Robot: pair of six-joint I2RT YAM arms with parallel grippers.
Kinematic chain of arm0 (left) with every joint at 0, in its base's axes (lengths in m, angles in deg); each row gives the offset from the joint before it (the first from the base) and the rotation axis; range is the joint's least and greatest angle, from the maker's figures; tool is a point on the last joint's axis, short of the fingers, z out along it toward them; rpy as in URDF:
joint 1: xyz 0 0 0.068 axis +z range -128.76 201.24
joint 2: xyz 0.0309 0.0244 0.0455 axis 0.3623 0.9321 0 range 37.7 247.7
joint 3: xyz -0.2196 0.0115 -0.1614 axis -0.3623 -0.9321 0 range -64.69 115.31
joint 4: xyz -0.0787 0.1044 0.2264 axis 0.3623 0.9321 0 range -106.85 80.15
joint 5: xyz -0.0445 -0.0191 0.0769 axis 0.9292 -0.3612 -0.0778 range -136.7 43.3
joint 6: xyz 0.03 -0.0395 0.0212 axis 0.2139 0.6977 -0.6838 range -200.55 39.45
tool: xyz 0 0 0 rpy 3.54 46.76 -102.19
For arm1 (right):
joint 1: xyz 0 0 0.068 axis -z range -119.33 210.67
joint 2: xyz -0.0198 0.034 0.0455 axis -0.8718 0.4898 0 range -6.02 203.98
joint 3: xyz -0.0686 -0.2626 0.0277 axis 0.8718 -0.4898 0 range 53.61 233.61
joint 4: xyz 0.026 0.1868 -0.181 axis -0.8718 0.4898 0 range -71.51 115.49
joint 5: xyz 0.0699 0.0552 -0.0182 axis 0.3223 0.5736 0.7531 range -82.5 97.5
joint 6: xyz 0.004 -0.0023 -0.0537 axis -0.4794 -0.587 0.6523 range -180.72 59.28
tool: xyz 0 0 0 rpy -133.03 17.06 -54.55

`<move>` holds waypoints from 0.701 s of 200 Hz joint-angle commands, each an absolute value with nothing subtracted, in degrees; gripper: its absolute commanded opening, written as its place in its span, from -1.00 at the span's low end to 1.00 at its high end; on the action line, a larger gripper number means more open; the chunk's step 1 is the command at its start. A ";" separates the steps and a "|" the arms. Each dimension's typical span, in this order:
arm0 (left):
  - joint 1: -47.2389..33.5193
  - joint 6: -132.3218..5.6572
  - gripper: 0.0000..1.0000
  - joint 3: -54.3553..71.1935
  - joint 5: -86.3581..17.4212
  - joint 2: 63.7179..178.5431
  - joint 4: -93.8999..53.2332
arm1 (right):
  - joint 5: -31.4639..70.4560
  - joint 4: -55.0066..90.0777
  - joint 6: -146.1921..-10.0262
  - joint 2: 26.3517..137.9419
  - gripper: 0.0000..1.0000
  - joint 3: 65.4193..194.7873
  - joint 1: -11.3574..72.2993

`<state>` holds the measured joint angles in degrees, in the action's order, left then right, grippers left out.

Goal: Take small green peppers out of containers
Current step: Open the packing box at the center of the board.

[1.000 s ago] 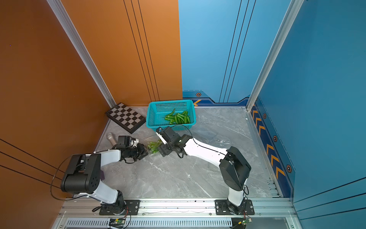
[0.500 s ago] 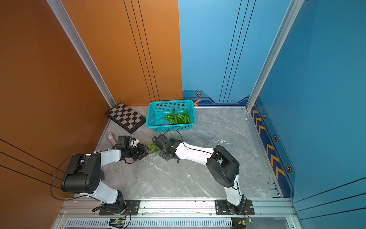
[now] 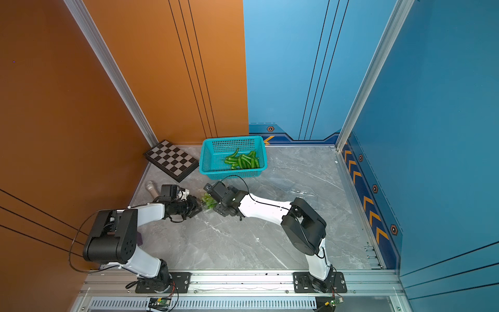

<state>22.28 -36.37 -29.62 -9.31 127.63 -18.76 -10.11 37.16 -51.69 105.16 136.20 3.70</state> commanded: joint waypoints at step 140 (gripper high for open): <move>21.11 -39.77 -0.22 -27.56 -10.31 129.96 -13.08 | -22.25 7.50 -43.38 112.45 0.63 129.41 6.47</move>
